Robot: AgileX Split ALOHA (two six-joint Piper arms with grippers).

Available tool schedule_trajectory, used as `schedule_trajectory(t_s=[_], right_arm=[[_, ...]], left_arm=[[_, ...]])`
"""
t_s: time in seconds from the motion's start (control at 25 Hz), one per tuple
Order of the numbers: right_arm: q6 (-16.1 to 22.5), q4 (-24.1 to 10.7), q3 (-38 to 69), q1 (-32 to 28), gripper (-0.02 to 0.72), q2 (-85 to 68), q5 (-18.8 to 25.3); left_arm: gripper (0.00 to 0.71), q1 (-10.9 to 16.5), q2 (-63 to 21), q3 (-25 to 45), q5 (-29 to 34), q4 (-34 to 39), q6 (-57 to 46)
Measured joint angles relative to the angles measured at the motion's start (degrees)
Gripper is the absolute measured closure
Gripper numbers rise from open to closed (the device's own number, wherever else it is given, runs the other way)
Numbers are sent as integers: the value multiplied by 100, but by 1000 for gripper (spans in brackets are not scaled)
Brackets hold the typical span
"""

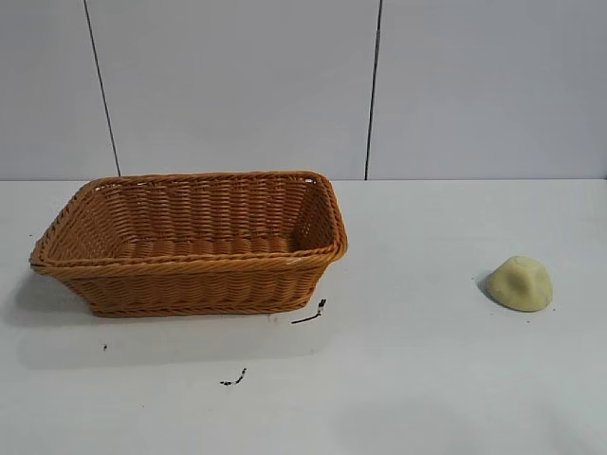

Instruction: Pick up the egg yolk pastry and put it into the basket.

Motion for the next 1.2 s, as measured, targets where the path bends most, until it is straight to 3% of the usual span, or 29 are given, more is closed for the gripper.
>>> schedule_trajectory(t_s=[0.6,1.2], right_arm=[[0,0,-71,0,10,263,-9],[318,-72,-2198,0,10,5316,-153]], left_arm=[[14,0,0,0,0,0,0],[14,0,0,0,0,0,0]])
